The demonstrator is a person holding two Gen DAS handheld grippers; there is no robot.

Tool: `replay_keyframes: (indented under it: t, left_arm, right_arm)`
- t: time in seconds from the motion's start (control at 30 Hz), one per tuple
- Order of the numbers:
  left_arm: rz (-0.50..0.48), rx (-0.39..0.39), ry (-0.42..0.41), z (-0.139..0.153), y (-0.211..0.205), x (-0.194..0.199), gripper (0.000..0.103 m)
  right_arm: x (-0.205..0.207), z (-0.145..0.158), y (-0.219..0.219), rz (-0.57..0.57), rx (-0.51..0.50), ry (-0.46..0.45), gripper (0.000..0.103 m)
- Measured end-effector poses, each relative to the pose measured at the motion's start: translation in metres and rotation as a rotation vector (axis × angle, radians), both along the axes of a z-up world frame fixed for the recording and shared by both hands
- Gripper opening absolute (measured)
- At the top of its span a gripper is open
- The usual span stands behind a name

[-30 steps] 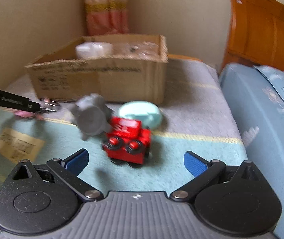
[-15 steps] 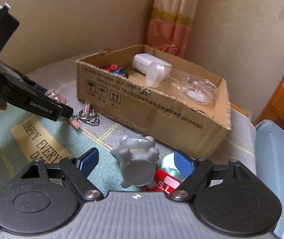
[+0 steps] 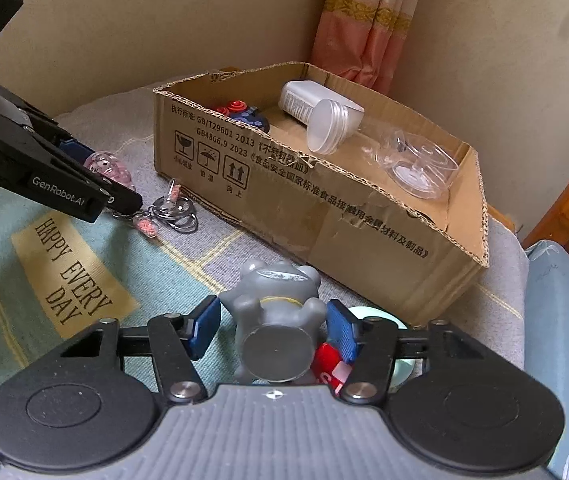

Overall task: Organize rigid objects
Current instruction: 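Grasp the pink keychain with the left tool while the right tool grasps the grey elephant toy, then carry the keychain and grey toy into the box and open both tools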

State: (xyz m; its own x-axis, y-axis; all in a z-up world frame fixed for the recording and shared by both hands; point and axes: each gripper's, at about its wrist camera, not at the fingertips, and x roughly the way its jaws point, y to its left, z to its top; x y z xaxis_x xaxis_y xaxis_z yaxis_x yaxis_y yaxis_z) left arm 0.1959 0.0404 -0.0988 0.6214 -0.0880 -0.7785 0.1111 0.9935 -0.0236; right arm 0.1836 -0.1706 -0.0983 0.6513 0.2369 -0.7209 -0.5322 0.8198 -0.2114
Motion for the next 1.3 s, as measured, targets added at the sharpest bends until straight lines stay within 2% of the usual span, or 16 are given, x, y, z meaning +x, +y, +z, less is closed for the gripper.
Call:
replay_keyframes:
  t: [0.43,0.53,0.57,0.6,0.8,0.93,1.3]
  left_arm:
    - [-0.128,0.004,0.011,0.031,0.000,-0.004,0.050]
    - [-0.161,0.015,0.000,0.043,-0.001,-0.009,0.050]
    - [-0.173,0.020,-0.005,0.046,-0.002,-0.010,0.050]
    - [-0.183,0.023,-0.007,0.050,-0.003,-0.012,0.050]
    - [-0.234,0.040,-0.026,0.070,-0.009,-0.019,0.050]
    - [-0.255,0.025,-0.035,0.084,-0.010,-0.021,0.050]
    - [-0.333,0.023,-0.127,0.131,-0.028,-0.015,0.050]
  right_arm:
    - [-0.013,0.024,-0.003,0.029,0.046,-0.024,0.062]
    - [-0.016,0.031,-0.006,0.033,0.062,-0.021,0.058]
    - [-0.016,0.034,-0.006,0.033,0.068,-0.022,0.049]
    - [-0.017,0.036,-0.007,0.034,0.074,-0.024,0.049]
    - [-0.020,0.044,-0.012,0.025,0.107,-0.012,0.049]
    - [-0.027,0.053,-0.013,0.031,0.122,-0.025,0.049]
    - [-0.020,0.095,-0.028,0.013,0.117,-0.107,0.049]
